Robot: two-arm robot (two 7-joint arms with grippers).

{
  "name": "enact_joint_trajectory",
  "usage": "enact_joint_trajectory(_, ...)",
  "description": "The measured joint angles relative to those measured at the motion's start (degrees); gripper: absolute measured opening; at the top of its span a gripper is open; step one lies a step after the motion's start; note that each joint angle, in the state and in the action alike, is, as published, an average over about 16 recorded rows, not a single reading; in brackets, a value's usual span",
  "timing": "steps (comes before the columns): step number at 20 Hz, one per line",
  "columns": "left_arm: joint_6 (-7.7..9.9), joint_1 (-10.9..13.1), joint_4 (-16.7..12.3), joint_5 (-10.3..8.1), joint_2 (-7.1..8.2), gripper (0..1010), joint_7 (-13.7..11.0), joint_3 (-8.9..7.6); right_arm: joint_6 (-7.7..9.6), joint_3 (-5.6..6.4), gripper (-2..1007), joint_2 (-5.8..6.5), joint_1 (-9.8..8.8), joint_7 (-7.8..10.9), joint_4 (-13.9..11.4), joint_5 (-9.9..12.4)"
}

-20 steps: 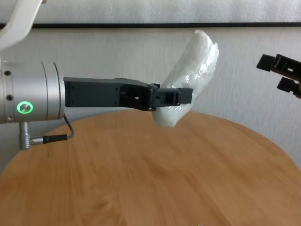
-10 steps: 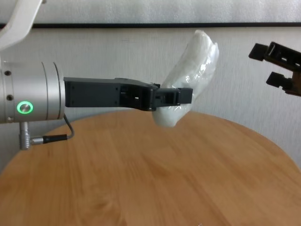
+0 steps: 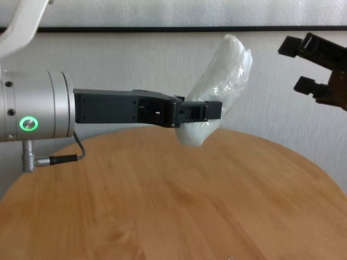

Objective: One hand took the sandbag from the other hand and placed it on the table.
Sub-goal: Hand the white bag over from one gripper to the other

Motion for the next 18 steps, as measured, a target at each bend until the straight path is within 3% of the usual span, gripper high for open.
enact_joint_trajectory(18, 0.00, 0.0, 0.0, 0.00, 0.00, 360, 0.0, 0.00, 1.02, -4.09, 1001, 0.56, 2.62, 0.30, 0.2, 3.0)
